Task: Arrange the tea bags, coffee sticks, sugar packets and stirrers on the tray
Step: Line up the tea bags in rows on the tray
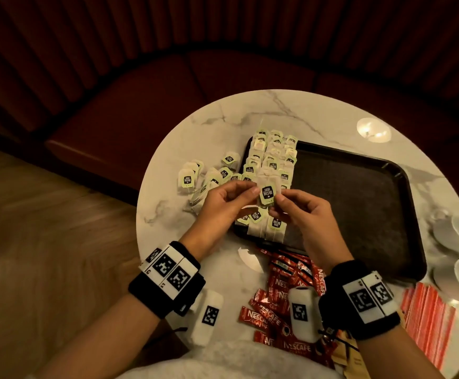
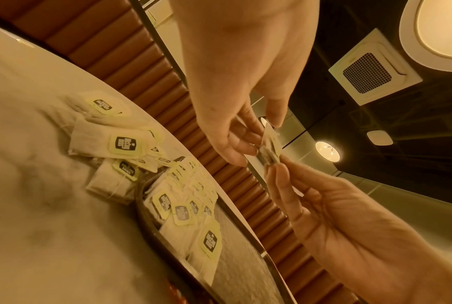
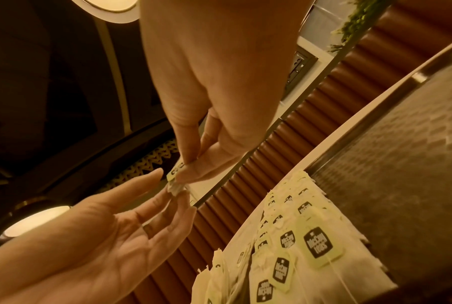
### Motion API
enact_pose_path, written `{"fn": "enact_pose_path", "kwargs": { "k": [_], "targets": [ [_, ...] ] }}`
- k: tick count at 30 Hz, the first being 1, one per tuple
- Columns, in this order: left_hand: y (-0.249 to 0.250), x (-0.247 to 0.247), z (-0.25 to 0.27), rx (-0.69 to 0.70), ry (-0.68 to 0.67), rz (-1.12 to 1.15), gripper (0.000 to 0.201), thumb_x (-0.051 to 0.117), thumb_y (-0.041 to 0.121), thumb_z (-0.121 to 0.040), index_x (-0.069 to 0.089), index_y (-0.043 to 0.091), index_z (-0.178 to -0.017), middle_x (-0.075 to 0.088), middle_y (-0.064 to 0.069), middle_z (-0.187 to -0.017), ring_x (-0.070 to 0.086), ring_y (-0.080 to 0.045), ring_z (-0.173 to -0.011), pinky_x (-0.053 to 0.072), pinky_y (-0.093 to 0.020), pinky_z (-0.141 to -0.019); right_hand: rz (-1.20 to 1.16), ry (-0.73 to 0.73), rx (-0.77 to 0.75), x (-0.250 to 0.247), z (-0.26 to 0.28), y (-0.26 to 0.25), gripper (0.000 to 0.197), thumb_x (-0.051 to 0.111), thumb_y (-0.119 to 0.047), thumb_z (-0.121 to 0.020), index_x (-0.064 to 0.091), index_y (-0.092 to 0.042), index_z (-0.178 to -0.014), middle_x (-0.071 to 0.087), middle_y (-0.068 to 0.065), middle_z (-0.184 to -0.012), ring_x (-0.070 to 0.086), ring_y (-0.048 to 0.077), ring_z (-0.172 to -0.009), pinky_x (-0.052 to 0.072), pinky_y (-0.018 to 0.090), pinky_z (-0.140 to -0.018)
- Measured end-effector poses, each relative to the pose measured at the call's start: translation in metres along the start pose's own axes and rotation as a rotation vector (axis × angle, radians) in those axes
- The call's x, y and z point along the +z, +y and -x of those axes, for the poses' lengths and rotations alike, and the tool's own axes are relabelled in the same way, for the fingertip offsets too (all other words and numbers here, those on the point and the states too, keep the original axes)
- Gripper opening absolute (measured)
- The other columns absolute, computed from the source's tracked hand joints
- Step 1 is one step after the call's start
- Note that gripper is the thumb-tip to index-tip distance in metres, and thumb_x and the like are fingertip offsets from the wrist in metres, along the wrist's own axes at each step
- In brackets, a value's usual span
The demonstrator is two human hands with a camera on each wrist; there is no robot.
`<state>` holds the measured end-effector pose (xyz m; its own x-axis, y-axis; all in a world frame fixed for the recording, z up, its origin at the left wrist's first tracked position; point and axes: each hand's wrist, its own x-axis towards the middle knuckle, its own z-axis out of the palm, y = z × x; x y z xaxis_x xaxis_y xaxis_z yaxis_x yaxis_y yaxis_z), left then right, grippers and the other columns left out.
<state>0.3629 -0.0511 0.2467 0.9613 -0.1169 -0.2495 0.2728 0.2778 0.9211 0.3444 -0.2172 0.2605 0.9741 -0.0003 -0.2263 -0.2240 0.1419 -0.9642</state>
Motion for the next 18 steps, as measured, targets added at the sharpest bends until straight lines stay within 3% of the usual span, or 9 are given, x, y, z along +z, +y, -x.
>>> {"fn": "enact_pose_path", "kwargs": {
  "k": [4,8,12,15,18],
  "targets": [
    [-0.005,0.001,-0.006,0.001,0.033,-0.052,0.014,0.067,0.003,-0.087,0.066,0.006,-0.101,0.07,-0.01,-0.094,0.069,-0.016,-0.083,0.058,-0.024,-0.073,-0.033,0.001,0.033,0.0,-0.005,0.001,0.013,0.06,-0.011,-0.093,0.071,-0.009,-0.099,0.074,0.003,-0.082,0.071,0.016,-0.08,0.059,0.024,-0.078],
    [-0.007,0.001,-0.013,0.016,0.05,-0.114,0.015,0.069,0.005,-0.086,0.067,0.005,-0.101,0.071,-0.006,-0.093,0.069,-0.013,-0.084,0.056,-0.023,-0.071,0.021,0.009,0.035,-0.007,-0.015,-0.001,0.013,0.06,-0.01,-0.093,0.069,-0.006,-0.102,0.073,0.004,-0.089,0.07,0.016,-0.082,0.06,0.028,-0.074],
    [-0.006,-0.007,-0.019,-0.01,0.069,-0.158,0.02,0.069,0.01,-0.087,0.068,0.005,-0.106,0.071,-0.004,-0.099,0.067,-0.007,-0.086,0.058,-0.026,-0.077,0.037,0.212,0.056,-0.042,-0.06,0.0,0.011,0.06,-0.012,-0.095,0.069,-0.011,-0.102,0.074,0.005,-0.099,0.069,0.012,-0.086,0.055,0.022,-0.067],
    [-0.01,-0.022,-0.024,-0.029,0.117,-0.227,0.017,0.069,0.013,-0.087,0.07,0.009,-0.103,0.072,-0.003,-0.104,0.067,-0.014,-0.097,0.057,-0.031,-0.084,0.085,0.382,0.082,-0.077,-0.111,0.006,0.013,0.062,-0.013,-0.094,0.068,-0.011,-0.105,0.071,0.007,-0.104,0.065,0.017,-0.094,0.053,0.024,-0.069],
    [-0.014,-0.038,-0.029,-0.004,0.197,-0.301,0.01,0.067,0.009,-0.089,0.07,0.01,-0.098,0.072,-0.001,-0.098,0.065,-0.011,-0.091,0.054,-0.022,-0.079,0.162,0.457,0.122,-0.098,-0.153,0.013,0.018,0.062,-0.01,-0.095,0.065,-0.004,-0.111,0.066,0.003,-0.089,0.059,0.011,-0.077,0.051,0.021,-0.065]
  ]
}}
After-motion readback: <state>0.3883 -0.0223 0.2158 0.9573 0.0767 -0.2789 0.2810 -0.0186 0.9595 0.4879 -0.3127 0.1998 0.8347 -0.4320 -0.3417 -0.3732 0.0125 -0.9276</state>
